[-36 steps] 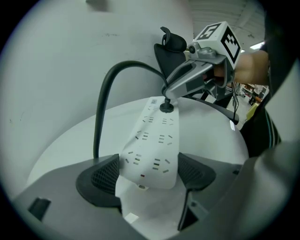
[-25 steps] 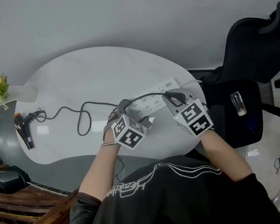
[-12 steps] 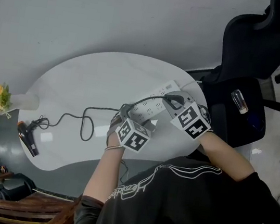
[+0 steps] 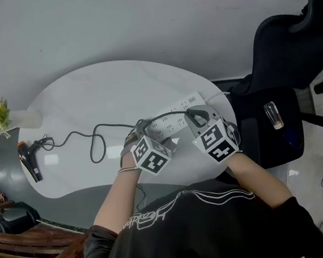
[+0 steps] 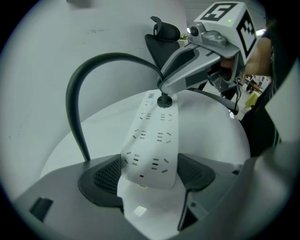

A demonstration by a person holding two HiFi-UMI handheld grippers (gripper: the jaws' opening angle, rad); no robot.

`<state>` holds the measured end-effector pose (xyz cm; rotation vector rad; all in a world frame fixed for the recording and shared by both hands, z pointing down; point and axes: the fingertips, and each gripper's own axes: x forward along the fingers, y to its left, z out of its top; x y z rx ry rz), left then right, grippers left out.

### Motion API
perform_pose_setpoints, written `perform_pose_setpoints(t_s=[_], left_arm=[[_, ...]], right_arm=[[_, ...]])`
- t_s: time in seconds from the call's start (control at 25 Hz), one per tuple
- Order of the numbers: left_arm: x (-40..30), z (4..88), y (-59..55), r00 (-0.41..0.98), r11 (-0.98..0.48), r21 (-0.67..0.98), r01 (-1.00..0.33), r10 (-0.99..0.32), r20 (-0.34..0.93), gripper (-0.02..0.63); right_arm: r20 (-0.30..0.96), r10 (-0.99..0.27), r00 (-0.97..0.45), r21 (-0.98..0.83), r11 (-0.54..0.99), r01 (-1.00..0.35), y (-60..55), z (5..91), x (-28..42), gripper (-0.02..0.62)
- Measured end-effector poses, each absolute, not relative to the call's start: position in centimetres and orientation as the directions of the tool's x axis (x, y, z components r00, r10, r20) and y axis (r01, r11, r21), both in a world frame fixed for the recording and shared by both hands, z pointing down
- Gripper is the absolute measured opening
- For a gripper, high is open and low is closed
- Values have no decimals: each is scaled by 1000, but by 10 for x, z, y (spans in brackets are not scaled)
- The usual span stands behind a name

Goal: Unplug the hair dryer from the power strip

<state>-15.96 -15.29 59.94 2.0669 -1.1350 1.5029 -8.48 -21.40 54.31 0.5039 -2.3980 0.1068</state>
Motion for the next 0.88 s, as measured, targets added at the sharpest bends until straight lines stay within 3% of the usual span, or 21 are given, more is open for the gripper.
perform_pose_setpoints(t_s=[0.24,0.52,0.88], left_arm=[[-160,599,-153,122,-617,-180,-766,-414,902,370],[-158,599,-154,119,-611,-193,-768,-433,894,371],[-159,593,-151,159,-587,-196,-786,-497,853,370]], right_arm=[[559,-270,-784,-220,863,-455,-225,542,-74,25],[592,-276,-758,92,957,-276,-205,515,-99,25],[537,-221,-814,-166,919,-359,-202,513,-92,26]])
